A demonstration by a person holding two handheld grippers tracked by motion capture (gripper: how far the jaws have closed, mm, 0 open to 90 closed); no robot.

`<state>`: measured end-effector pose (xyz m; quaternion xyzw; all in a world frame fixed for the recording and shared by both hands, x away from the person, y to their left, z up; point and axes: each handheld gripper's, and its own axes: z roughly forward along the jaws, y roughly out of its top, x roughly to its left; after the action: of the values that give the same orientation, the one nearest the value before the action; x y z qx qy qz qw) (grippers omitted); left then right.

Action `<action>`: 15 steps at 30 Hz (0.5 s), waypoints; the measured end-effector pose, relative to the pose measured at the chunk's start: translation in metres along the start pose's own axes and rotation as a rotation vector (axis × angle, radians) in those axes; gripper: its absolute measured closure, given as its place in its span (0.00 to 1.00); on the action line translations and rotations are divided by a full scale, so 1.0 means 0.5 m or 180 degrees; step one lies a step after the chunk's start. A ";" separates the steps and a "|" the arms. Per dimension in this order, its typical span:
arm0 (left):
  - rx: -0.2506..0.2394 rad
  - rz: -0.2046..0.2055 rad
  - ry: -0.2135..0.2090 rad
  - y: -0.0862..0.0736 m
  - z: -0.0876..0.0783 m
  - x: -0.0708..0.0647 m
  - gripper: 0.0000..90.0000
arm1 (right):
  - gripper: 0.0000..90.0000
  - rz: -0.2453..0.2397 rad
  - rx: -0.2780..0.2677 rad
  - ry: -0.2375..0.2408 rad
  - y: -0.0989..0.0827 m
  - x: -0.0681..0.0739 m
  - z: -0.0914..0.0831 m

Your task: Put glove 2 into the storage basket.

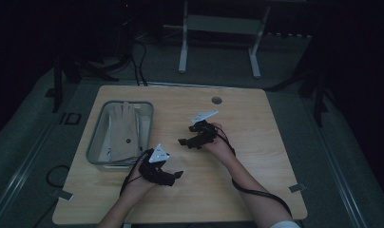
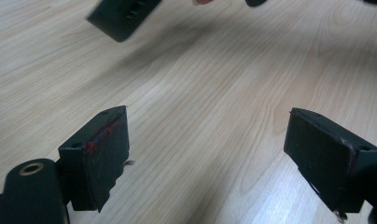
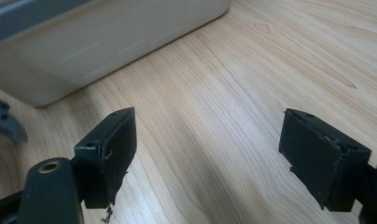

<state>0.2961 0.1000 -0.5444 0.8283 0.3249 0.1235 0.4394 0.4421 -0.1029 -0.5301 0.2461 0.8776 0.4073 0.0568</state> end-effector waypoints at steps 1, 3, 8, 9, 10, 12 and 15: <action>-0.0008 -0.0027 -0.0012 -0.001 0.003 0.001 0.16 | 0.21 0.0006 -0.0026 0.0005 -0.006 -0.003 -0.002; 0.0009 -0.0019 -0.0009 -0.003 0.009 0.002 0.16 | 0.21 -0.0015 -0.0088 0.0015 -0.015 -0.005 -0.006; -0.0040 -0.0042 0.0014 -0.006 0.023 0.000 0.16 | 0.20 -0.0081 -0.0173 0.0104 -0.038 -0.005 -0.010; -0.0051 -0.0047 0.0007 -0.006 0.026 0.000 0.16 | 0.19 -0.0097 -0.0165 0.0130 -0.044 -0.004 -0.010; -0.0061 -0.0062 -0.0011 -0.007 0.028 0.000 0.16 | 0.19 -0.0099 -0.0157 0.0132 -0.049 -0.004 -0.009; -0.0060 -0.0075 -0.0044 -0.007 0.034 0.002 0.16 | 0.19 -0.0102 -0.0154 0.0153 -0.060 -0.004 -0.008; -0.0076 -0.0088 -0.0089 -0.008 0.040 0.003 0.16 | 0.19 -0.0159 -0.0201 0.0192 -0.073 -0.002 -0.008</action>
<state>0.3051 0.0896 -0.5596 0.8201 0.3286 0.1097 0.4555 0.4277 -0.1264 -0.5546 0.2098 0.8715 0.4406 0.0482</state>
